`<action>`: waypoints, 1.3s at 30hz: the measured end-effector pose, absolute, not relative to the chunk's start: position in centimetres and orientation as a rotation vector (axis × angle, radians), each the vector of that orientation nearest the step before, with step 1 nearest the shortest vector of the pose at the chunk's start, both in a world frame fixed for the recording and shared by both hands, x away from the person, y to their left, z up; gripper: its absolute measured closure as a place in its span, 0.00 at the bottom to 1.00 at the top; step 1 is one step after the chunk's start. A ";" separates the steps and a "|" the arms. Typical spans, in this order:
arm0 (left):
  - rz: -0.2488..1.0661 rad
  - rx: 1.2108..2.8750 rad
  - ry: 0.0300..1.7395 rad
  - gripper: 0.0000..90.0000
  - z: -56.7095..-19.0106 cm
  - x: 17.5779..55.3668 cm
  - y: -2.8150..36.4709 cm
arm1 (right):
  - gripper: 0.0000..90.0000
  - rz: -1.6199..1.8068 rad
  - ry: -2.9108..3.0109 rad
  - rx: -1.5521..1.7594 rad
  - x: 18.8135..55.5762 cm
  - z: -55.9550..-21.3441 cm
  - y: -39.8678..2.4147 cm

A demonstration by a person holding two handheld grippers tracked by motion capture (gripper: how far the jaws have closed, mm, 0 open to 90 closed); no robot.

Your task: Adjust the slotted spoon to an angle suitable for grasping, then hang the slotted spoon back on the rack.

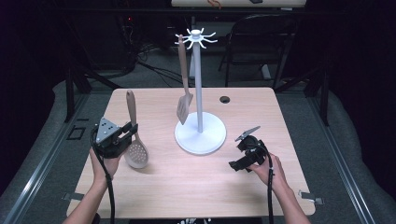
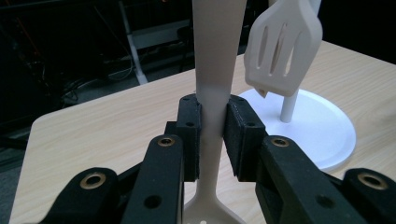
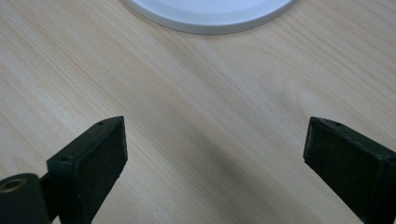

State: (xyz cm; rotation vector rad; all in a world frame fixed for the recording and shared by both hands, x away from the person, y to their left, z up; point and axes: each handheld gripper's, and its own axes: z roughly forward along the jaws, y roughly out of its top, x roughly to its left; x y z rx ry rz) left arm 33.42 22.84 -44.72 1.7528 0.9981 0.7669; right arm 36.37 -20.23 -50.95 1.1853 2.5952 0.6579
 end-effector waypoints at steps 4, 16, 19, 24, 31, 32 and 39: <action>0.761 1.741 0.987 0.85 -44.1 33.6 22.6 | 0.07 0.673 2.577 1.204 36.4 -50.9 -20.4; 0.735 1.754 0.956 0.85 -42.9 34.0 21.0 | 0.07 0.648 2.600 1.194 36.6 -51.1 -20.3; 0.725 1.755 0.938 0.85 -42.5 34.1 20.3 | 0.07 0.673 2.583 1.196 36.5 -51.1 -20.3; 0.716 1.769 0.916 0.85 -42.2 34.4 19.1 | 0.06 0.660 2.589 1.196 36.5 -51.0 -20.4; 0.690 1.775 0.894 0.85 -41.2 34.8 17.9 | 0.07 0.671 2.571 1.204 36.4 -51.0 -20.4; 0.687 1.772 0.891 0.85 -41.0 34.9 17.7 | 0.07 0.680 2.565 1.208 36.4 -51.1 -20.4; 0.689 1.787 0.856 0.85 -39.7 35.3 16.2 | 0.06 0.667 2.567 1.200 36.5 -51.0 -20.5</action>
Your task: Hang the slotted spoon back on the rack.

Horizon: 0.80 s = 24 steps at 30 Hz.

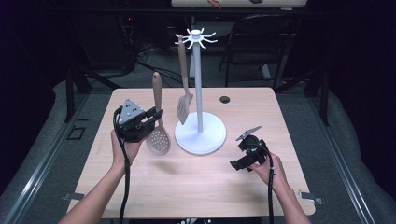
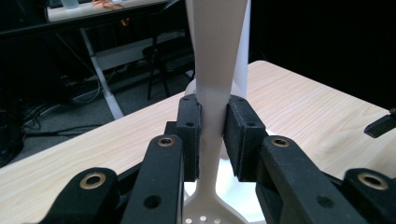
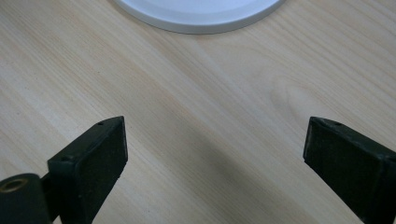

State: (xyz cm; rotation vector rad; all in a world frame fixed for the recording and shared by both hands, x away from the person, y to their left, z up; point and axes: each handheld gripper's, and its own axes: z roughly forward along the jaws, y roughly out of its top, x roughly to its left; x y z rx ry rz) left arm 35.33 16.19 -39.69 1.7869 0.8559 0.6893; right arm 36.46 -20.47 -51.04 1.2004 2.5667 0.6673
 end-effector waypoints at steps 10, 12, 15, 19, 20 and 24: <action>0.663 1.791 0.829 0.85 -38.3 36.2 13.9 | 0.09 0.628 2.545 1.209 36.4 -51.1 -20.4; 0.651 1.799 0.824 0.85 -37.8 36.5 13.2 | 0.11 0.590 2.543 1.199 36.5 -50.9 -20.6; 0.661 1.808 0.818 0.85 -37.4 36.8 12.6 | 0.12 0.600 2.537 1.213 36.5 -51.0 -20.6; 0.656 1.805 0.821 0.85 -36.6 37.3 11.8 | 0.13 0.591 2.539 1.214 36.5 -51.1 -20.5; 0.652 1.807 0.822 0.85 -36.4 37.5 11.6 | 0.13 0.593 2.535 1.216 36.5 -51.1 -20.5; 0.651 1.818 0.822 0.85 -35.6 37.9 10.7 | 0.13 0.614 2.538 1.219 36.5 -51.0 -20.6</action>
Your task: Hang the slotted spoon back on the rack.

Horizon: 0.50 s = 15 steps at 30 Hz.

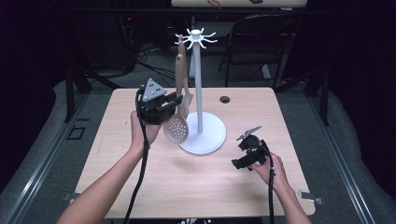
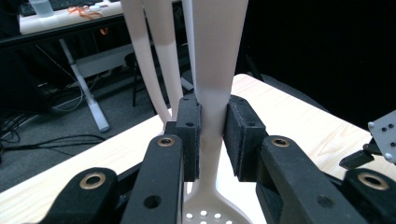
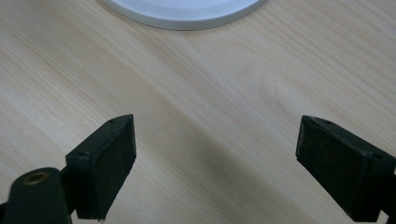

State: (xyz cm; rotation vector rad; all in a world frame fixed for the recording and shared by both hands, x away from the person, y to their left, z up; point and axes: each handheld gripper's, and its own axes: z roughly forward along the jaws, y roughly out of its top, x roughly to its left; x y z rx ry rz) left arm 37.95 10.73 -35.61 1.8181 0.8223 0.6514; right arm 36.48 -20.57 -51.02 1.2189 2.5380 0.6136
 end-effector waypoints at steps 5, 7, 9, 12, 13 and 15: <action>0.646 1.812 0.848 0.85 -35.0 38.6 10.0 | 0.13 0.613 2.540 1.216 36.5 -51.0 -20.6; 0.632 1.809 0.860 0.85 -34.8 38.9 9.7 | 0.13 0.614 2.538 1.221 36.5 -51.0 -20.5; 0.635 1.814 0.862 0.85 -34.7 39.1 9.4 | 0.13 0.620 2.542 1.218 36.5 -51.0 -20.6; 0.641 1.816 0.873 0.85 -34.6 39.4 9.1 | 0.13 0.595 2.535 1.226 36.5 -50.9 -20.6; 0.642 1.814 0.880 0.85 -34.6 39.5 9.0 | 0.13 0.595 2.535 1.226 36.5 -50.9 -20.6; 0.648 1.817 0.887 0.85 -34.5 39.6 9.0 | 0.13 0.599 2.536 1.220 36.5 -51.0 -20.6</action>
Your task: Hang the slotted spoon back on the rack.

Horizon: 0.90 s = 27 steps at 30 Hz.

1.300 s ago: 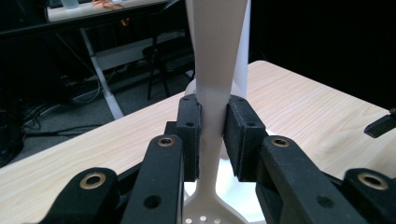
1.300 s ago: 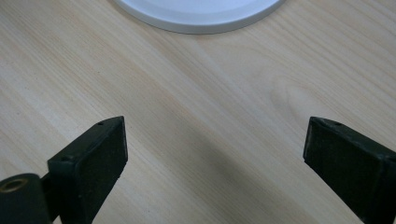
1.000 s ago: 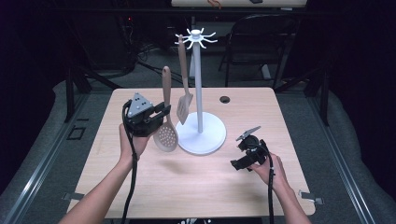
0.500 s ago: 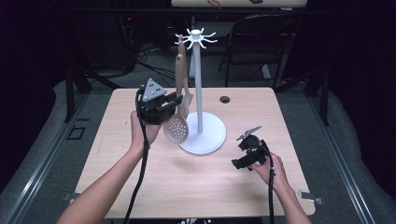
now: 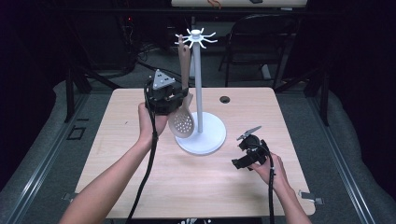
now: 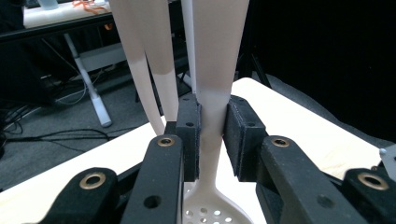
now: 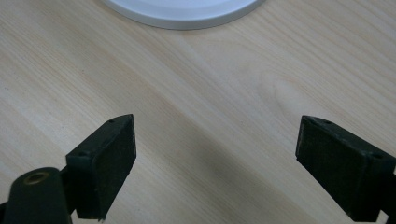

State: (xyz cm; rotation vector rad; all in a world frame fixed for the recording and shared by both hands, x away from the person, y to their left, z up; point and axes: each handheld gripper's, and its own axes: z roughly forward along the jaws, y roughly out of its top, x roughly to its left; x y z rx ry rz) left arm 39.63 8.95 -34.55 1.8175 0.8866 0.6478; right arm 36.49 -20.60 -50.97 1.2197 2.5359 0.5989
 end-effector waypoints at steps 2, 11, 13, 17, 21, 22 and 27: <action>0.655 1.820 0.892 0.85 -34.5 39.8 8.9 | 0.13 0.607 2.535 1.223 36.5 -51.0 -20.5; 0.681 1.835 0.910 0.85 -34.6 40.2 8.4 | 0.13 0.607 2.533 1.232 36.5 -51.1 -20.5; 0.687 1.833 0.913 0.85 -34.7 40.2 8.3 | 0.13 0.605 2.532 1.233 36.5 -51.1 -20.5; 0.686 1.825 0.923 0.84 -34.9 40.4 7.9 | 0.13 0.613 2.536 1.236 36.5 -51.2 -20.5; 0.686 1.811 0.938 0.84 -35.1 40.5 7.5 | 0.13 0.600 2.544 1.238 36.5 -51.1 -20.5; 0.687 1.806 0.940 0.84 -35.1 40.6 7.4 | 0.12 0.601 2.544 1.239 36.5 -51.2 -20.5; 0.695 1.805 0.944 0.83 -35.1 40.9 6.9 | 0.12 0.593 2.551 1.234 36.6 -51.2 -20.5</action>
